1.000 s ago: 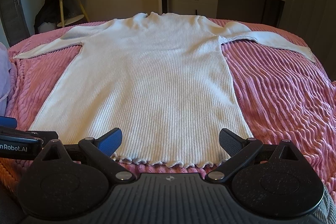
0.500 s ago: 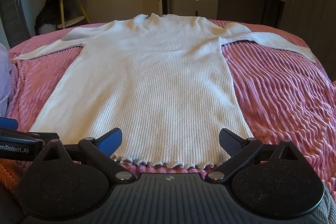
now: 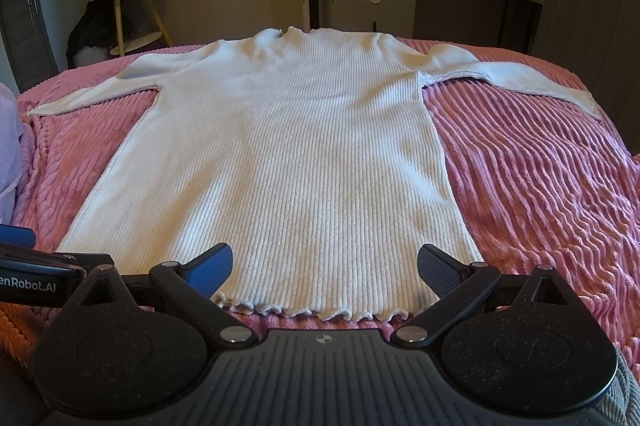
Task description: Fold small clothes
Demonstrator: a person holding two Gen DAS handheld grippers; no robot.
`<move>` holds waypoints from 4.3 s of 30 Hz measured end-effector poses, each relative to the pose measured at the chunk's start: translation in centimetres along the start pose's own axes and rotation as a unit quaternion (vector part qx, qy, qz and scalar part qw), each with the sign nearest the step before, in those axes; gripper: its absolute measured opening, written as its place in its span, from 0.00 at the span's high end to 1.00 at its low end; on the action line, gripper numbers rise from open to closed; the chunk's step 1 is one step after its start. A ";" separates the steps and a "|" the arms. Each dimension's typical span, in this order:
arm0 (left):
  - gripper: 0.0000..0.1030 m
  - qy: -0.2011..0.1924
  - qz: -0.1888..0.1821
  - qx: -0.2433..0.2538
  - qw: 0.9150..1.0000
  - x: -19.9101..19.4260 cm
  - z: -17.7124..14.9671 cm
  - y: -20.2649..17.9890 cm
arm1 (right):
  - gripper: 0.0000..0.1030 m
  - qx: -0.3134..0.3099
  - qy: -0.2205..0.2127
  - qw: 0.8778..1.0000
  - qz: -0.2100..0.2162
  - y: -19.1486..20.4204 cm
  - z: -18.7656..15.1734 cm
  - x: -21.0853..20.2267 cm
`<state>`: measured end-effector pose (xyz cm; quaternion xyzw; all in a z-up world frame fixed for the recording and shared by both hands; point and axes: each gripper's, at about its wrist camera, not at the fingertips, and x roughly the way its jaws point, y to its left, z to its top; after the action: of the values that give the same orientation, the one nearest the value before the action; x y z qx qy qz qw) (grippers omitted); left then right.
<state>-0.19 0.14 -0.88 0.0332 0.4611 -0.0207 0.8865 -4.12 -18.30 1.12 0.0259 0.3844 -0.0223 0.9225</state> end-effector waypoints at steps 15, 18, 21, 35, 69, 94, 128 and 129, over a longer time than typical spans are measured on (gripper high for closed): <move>0.00 0.001 0.000 0.000 1.000 0.0 0.1 0.0 | 0.04 0.001 -0.002 1.000 0.001 0.1 -0.1 -0.2; 0.00 0.001 0.000 0.000 1.000 0.0 0.1 0.0 | 0.04 0.000 -0.004 1.000 0.002 0.2 -0.1 -0.2; 0.00 0.001 0.000 0.000 1.000 0.0 0.1 0.0 | 0.04 0.001 -0.004 1.000 0.003 0.2 -0.1 -0.2; 0.00 0.002 0.000 0.001 1.000 0.0 0.0 -0.1 | 0.04 0.007 -0.004 1.000 0.011 -0.1 -0.2 0.0; 0.00 0.013 0.013 0.008 1.000 0.0 1.0 -0.5 | 0.04 0.033 0.001 0.998 0.056 -0.9 0.6 0.8; 0.00 -0.068 0.036 -0.027 0.997 10.1 14.4 -3.3 | 0.04 0.185 0.139 0.949 0.213 -8.4 5.1 12.1; 0.00 -0.092 0.006 -0.083 0.992 14.0 15.1 1.0 | 0.94 0.281 -0.180 0.933 -0.132 -30.4 23.9 16.4; 0.00 -0.092 0.005 -0.090 0.992 13.7 15.2 1.4 | 0.94 0.238 -0.195 0.944 -0.119 -27.9 25.1 15.5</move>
<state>20.18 0.27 -3.35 -0.0465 0.3775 0.0226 0.9246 22.85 -48.11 6.94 0.1942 0.1806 -0.2274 0.9370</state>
